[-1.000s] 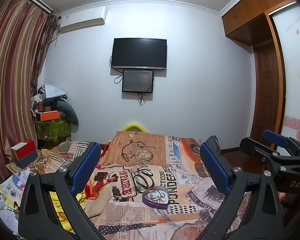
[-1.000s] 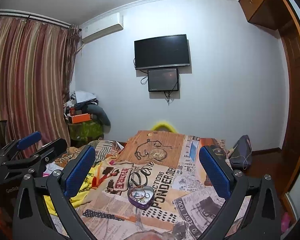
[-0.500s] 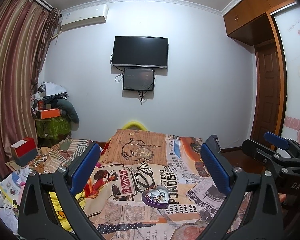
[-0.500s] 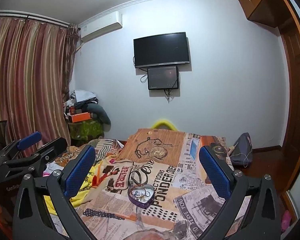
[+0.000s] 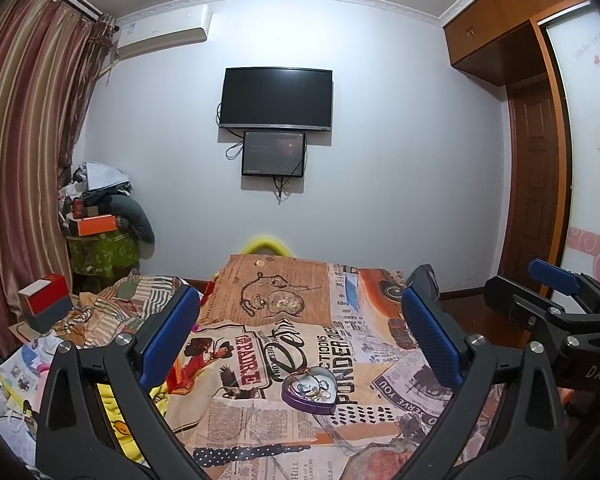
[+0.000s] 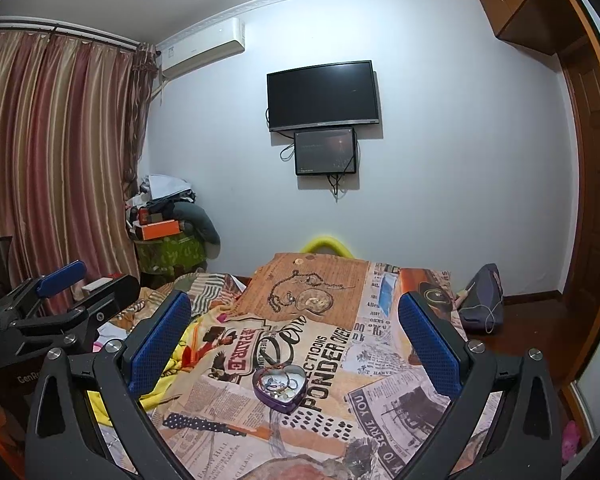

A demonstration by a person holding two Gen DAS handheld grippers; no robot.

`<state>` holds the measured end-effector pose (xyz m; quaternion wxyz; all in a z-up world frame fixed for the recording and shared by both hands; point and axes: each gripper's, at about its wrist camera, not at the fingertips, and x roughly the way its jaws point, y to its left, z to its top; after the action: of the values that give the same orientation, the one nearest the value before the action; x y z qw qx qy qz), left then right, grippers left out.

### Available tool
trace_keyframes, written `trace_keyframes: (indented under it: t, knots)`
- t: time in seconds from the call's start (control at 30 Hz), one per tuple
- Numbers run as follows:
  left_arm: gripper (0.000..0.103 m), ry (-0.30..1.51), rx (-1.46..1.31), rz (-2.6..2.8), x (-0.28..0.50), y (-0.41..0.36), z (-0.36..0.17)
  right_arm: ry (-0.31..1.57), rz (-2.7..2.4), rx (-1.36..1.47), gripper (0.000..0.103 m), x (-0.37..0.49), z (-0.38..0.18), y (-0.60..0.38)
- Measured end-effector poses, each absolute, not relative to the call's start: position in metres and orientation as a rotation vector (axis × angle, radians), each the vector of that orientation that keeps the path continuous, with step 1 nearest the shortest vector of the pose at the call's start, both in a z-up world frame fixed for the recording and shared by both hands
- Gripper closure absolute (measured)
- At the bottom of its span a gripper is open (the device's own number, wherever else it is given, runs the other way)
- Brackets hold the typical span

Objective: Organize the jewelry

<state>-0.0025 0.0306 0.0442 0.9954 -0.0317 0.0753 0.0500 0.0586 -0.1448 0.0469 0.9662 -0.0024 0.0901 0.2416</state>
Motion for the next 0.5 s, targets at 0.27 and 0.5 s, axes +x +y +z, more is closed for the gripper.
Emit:
trace_keyframes:
  t: [0.27, 0.5]
  knots:
    - [0.002, 0.159, -0.059, 0.086, -0.0006, 0.0310, 0.0428, 0.186, 0.484, -0.004, 0.000, 0.0600, 0.0461, -0.1458]
    - [0.002, 0.162, -0.055, 0.085, -0.0001, 0.0315, 0.0423, 0.188, 0.482, -0.004, 0.000, 0.0611, 0.0468, -0.1463]
